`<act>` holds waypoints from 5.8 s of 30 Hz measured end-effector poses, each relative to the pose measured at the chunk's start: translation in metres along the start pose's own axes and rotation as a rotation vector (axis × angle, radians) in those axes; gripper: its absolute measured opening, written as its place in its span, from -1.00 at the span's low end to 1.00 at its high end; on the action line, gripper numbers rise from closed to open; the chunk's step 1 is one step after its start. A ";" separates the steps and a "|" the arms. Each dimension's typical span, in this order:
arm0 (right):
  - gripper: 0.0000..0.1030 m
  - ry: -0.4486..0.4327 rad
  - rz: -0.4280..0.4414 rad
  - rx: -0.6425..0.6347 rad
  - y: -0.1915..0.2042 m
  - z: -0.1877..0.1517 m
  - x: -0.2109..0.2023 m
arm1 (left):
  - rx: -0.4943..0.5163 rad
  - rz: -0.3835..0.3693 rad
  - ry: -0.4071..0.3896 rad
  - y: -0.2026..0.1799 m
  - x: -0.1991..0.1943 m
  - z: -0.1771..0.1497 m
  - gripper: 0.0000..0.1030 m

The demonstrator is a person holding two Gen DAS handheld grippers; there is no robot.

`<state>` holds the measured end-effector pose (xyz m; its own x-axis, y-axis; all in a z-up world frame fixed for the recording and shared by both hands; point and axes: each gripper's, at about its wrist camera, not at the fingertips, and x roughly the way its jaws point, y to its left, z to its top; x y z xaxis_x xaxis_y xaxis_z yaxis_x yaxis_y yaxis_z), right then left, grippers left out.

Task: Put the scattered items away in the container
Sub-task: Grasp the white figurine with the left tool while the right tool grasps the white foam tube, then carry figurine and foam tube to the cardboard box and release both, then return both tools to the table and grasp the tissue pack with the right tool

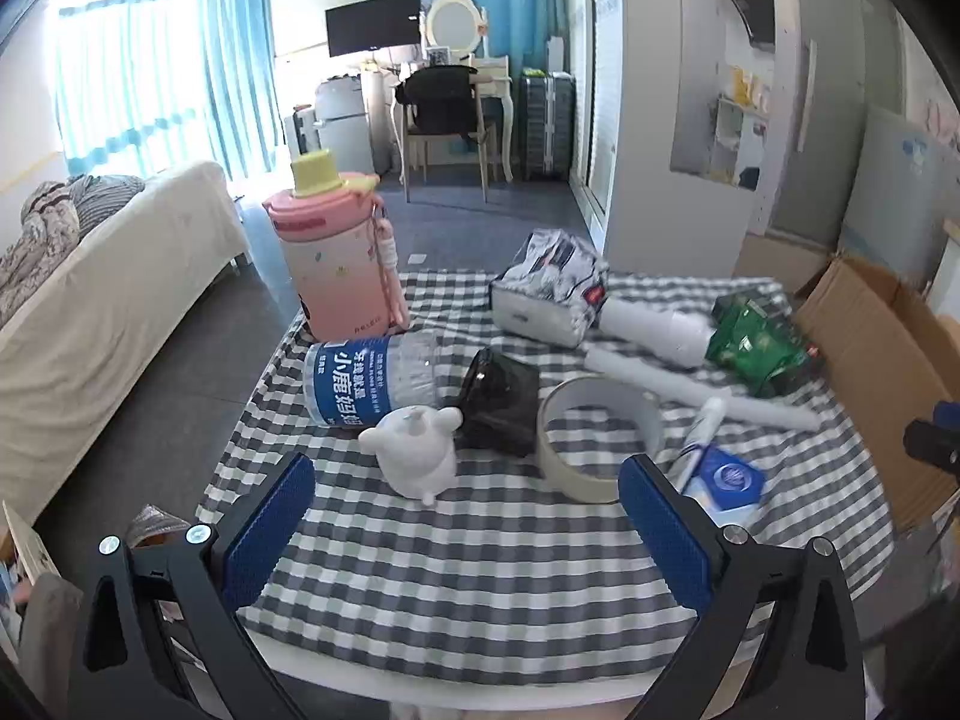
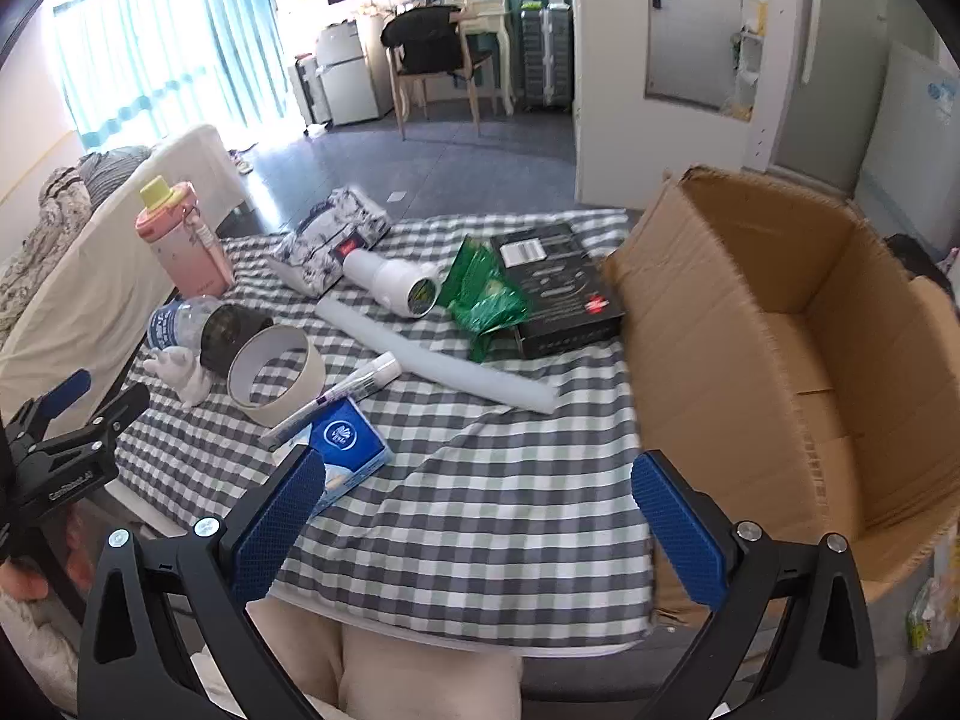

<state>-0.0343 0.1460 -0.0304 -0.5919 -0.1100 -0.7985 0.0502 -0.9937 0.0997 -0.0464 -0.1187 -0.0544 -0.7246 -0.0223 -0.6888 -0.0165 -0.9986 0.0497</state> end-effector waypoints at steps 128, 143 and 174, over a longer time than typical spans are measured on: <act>0.14 -0.176 -0.327 0.233 -0.214 0.032 -0.097 | 0.386 -0.345 -0.118 -0.345 -0.030 0.102 1.00; 0.19 -0.273 -0.168 0.021 -0.059 0.037 -0.130 | 0.175 -0.167 -0.053 -0.163 -0.066 0.086 1.00; 0.21 0.123 0.046 -0.239 0.110 -0.013 0.079 | 0.158 -0.068 0.060 0.012 0.065 0.006 1.00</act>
<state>-0.0647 0.0282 -0.0901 -0.4828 -0.1418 -0.8642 0.2721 -0.9622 0.0058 -0.0979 -0.1317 -0.0937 -0.6760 0.0377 -0.7360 -0.1759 -0.9781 0.1115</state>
